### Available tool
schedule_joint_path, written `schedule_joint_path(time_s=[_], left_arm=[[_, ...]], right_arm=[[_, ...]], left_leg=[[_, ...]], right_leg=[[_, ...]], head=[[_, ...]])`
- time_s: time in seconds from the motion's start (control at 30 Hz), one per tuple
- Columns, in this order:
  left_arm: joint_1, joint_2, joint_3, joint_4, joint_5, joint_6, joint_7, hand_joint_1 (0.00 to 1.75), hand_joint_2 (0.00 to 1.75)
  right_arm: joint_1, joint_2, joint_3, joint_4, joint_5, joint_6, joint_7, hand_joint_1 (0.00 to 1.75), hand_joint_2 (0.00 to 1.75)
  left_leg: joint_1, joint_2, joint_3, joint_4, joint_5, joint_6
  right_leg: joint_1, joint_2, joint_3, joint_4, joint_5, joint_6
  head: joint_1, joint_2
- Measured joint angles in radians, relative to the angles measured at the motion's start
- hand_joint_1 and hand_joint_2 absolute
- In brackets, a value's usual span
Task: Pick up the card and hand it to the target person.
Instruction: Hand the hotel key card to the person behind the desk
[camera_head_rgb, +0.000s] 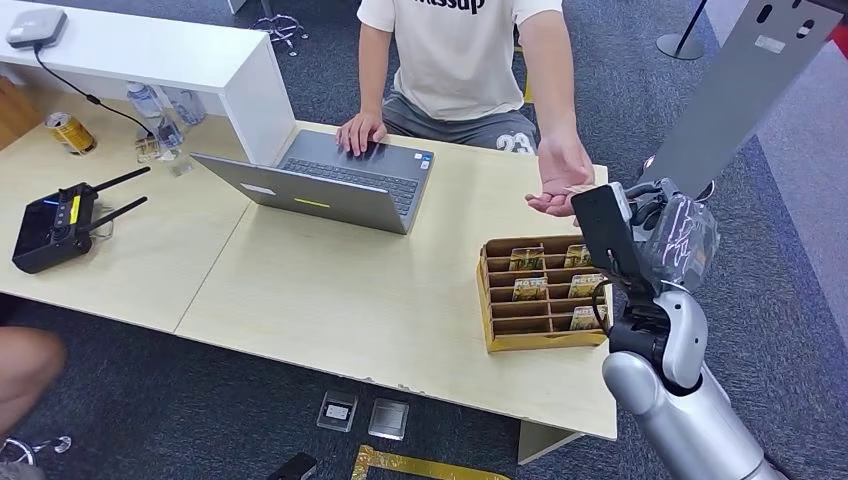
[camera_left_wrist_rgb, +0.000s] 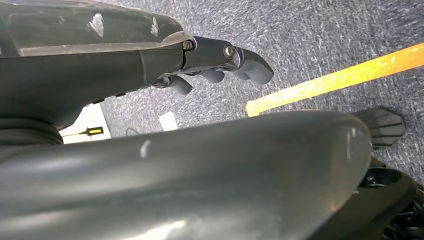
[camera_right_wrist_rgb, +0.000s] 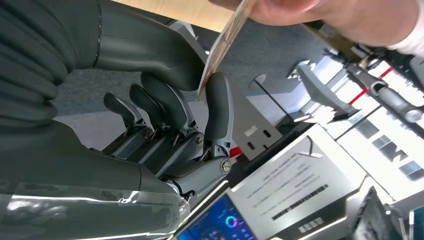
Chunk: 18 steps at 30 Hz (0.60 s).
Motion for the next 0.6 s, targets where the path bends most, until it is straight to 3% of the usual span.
schedule_joint_path(time_s=[0.27, 0.4, 0.47, 0.6], left_arm=[[-0.007, -0.008, -0.001, 0.000, -0.006, -0.001, 0.000, 0.00, 0.00], [-0.006, -0.009, -0.002, 0.000, -0.009, -0.009, -0.001, 0.00, 1.75], [-0.006, -0.010, -0.005, 0.000, -0.013, -0.011, 0.000, 0.00, 1.75], [-0.005, -0.010, -0.007, 0.000, -0.008, -0.003, -0.004, 0.00, 0.00]], right_arm=[[-0.046, 0.092, 0.013, 0.230, 0.003, -0.098, 0.006, 1.64, 1.75], [-0.051, 0.124, 0.017, 0.299, 0.018, -0.103, 0.006, 0.00, 1.75], [-0.050, 0.136, 0.016, 0.323, 0.023, -0.103, 0.006, 0.00, 1.75], [-0.043, 0.155, 0.001, 0.348, 0.027, -0.104, 0.006, 0.00, 1.75]], left_leg=[[0.000, 0.000, 0.001, 0.000, 0.000, 0.000], [0.000, 0.000, 0.001, 0.000, 0.000, 0.000], [0.000, 0.000, 0.000, 0.000, 0.000, 0.000], [0.000, 0.000, 0.000, 0.000, 0.000, 0.000]], right_leg=[[0.000, 0.001, 0.000, 0.000, 0.000, 0.000], [0.000, 0.000, 0.000, 0.000, 0.000, 0.000], [0.000, 0.000, 0.000, 0.000, 0.000, 0.000], [0.000, 0.000, -0.001, 0.000, 0.000, 0.000]], head=[[0.000, 0.000], [0.000, 0.000], [0.000, 0.000], [0.000, 0.000]])
